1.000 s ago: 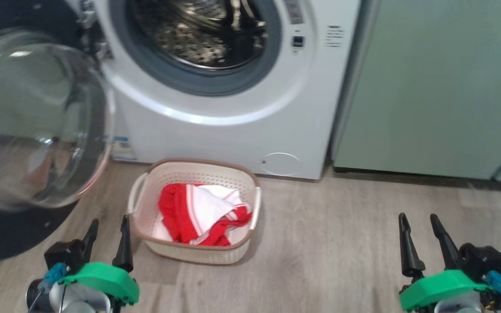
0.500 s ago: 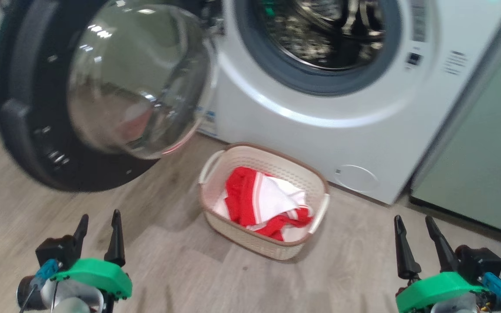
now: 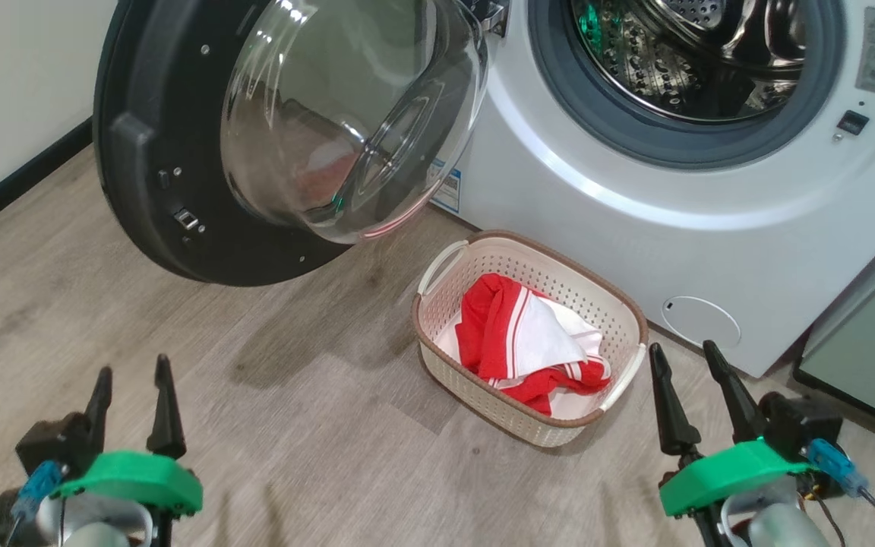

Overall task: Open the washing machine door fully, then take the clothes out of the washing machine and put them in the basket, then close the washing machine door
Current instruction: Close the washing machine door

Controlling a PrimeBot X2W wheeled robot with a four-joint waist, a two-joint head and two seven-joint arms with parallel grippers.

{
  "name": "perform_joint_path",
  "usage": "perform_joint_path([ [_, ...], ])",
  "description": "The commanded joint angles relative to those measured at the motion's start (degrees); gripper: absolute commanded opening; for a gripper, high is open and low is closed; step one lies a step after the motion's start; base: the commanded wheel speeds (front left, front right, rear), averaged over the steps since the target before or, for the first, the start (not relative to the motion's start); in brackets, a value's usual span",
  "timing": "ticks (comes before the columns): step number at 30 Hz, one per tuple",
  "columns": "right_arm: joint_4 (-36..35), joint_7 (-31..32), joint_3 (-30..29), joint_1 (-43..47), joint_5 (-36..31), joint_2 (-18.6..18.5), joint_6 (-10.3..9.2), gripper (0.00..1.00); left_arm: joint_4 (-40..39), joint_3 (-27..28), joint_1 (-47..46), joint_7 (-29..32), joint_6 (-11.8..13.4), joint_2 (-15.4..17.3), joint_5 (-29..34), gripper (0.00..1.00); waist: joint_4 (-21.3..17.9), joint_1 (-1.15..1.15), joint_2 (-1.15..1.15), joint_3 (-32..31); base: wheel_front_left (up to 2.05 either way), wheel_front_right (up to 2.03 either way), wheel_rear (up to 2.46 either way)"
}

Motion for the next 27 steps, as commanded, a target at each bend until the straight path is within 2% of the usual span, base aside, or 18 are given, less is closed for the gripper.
perform_joint_path([
  [1, -1.37, -0.36, 1.35, -1.91, 0.28, -0.22, -0.04, 1.0, -2.02, 1.93, -1.24, -0.61, 0.46, 0.55, -0.35, 1.0, 0.06, 0.0, 0.0, 0.12, 0.0, 0.0, 0.0],
  [11, -0.67, -0.36, 2.24, -2.38, 0.82, -0.22, -0.04, 1.0, -2.83, 3.95, 0.01, -0.61, 0.05, 0.01, -1.76, 1.0, -0.31, 0.0, 0.0, -0.34, 0.0, 0.0, 0.0],
  [14, -0.7, -0.36, 1.91, -1.82, 1.07, -0.22, -0.04, 1.0, -2.16, 4.73, 0.08, -0.61, -0.34, -0.06, -3.96, 0.01, -0.58, 0.0, 0.0, -0.72, 0.0, 0.0, 0.0],
  [16, -0.78, -0.36, 1.68, -1.36, 1.35, -0.22, -0.04, 1.0, -1.5, 5.56, -0.21, -0.61, -0.57, 0.08, -6.22, 0.0, -0.76, 0.0, 0.0, -0.99, 0.0, 0.0, 0.0],
  [20, -1.11, -0.36, 1.35, -0.56, 1.82, -0.22, -0.04, 1.0, 1.44, 7.64, -3.44, 0.57, -0.92, 2.51, -13.12, 0.0, -1.04, 0.0, 0.0, -1.34, 0.0, 0.0, 0.0],
  [27, -1.55, -0.36, 0.77, 0.58, 2.43, -0.22, -0.04, 1.0, 9.24, 12.94, -15.89, 13.99, -1.02, 10.31, -34.32, 0.0, -1.47, 0.0, 0.0, -1.69, 0.0, 0.0, 0.0],
])
